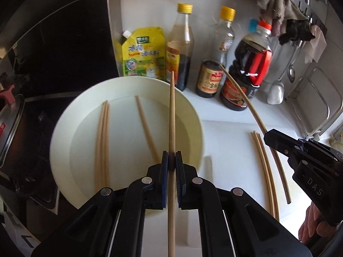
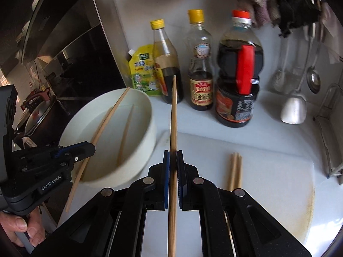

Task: Organize utensils
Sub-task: 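Carry both chopsticks into the water bowl and open both tools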

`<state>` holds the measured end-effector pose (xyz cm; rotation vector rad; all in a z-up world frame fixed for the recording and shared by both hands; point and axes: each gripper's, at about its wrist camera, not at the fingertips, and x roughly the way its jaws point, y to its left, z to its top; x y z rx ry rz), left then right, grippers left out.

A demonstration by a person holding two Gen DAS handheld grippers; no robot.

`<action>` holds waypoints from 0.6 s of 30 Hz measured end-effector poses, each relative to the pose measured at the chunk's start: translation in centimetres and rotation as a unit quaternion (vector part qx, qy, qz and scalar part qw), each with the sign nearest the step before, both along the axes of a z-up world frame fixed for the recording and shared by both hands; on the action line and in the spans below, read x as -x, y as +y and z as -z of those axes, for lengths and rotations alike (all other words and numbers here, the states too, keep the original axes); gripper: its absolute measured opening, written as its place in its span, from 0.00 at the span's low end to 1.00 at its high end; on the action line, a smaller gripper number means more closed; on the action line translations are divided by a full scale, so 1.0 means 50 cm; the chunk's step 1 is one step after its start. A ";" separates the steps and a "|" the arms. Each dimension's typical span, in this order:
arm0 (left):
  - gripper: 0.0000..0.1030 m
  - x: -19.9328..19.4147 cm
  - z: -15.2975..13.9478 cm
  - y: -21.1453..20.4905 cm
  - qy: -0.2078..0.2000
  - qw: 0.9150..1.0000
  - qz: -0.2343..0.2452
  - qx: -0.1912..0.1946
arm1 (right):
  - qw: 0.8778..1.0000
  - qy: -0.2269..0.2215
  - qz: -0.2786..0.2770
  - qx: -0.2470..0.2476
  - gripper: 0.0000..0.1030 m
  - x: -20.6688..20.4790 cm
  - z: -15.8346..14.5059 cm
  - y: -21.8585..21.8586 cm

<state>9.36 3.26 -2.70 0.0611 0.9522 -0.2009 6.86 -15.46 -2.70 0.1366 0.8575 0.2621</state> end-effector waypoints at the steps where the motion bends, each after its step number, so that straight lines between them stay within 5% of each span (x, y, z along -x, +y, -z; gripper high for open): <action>1: 0.07 -0.011 -0.006 0.022 -0.003 1.000 -0.003 -0.001 | 1.000 -0.001 -0.007 -0.003 0.06 -0.014 -0.002 0.024; 8: 0.07 -0.088 0.000 0.137 -0.007 1.000 -0.027 -0.005 | 0.999 0.019 -0.032 -0.015 0.06 -0.114 0.020 0.169; 18: 0.07 -0.158 0.100 0.201 0.047 0.998 -0.038 -0.007 | 0.996 0.091 -0.021 -0.003 0.06 -0.190 0.116 0.260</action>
